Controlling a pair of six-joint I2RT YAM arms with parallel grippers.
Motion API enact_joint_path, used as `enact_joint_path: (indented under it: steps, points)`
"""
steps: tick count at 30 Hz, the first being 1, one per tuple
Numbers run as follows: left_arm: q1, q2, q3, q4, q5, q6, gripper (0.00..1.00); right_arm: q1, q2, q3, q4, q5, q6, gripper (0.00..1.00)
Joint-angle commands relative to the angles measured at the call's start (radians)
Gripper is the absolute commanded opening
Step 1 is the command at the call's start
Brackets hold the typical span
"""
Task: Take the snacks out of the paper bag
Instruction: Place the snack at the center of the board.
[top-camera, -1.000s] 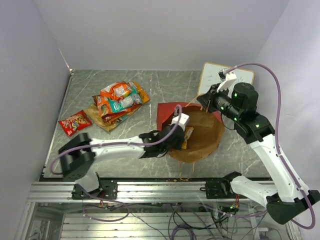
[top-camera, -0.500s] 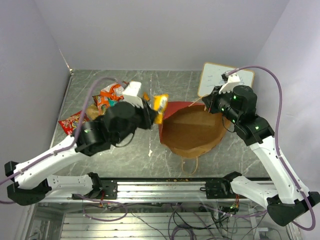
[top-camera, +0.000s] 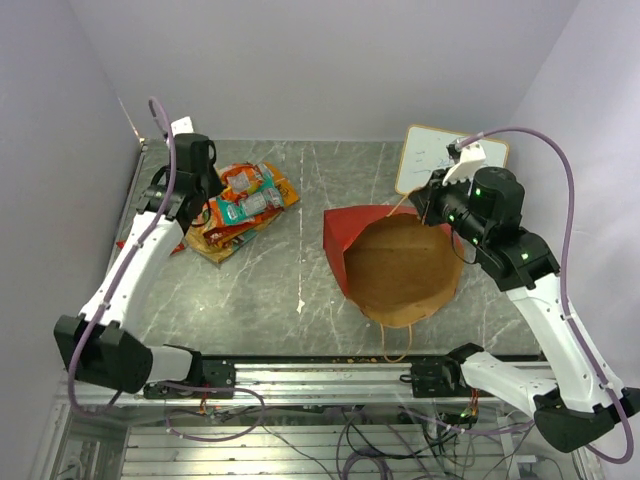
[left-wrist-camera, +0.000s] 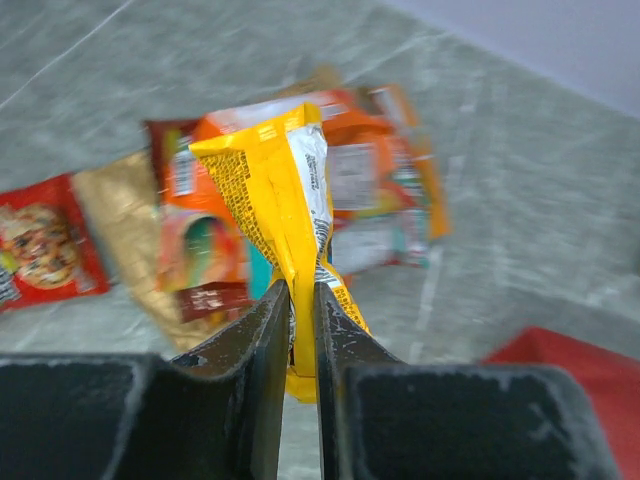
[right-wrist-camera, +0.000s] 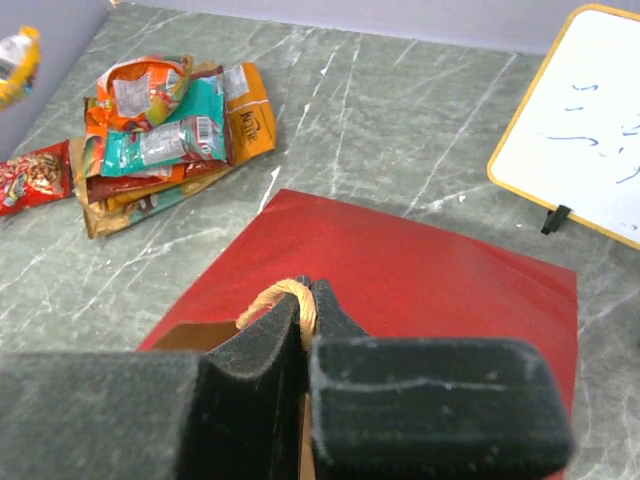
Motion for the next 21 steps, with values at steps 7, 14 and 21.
enact_joint_path:
  steps: [7, 14, 21]
  points:
    - [0.211, 0.095, -0.192, 0.233, 0.105, 0.102, 0.25, 0.003, -0.06, -0.012, 0.02, -0.083, 0.018, 0.0]
    - [0.26, 0.221, -0.175, 0.252, 0.231, 0.068, 0.24, 0.002, -0.086, -0.017, -0.007, -0.057, 0.021, 0.0]
    - [0.266, 0.288, -0.158, 0.289, 0.269, 0.102, 0.41, 0.003, -0.097, 0.018, -0.017, -0.051, 0.042, 0.0]
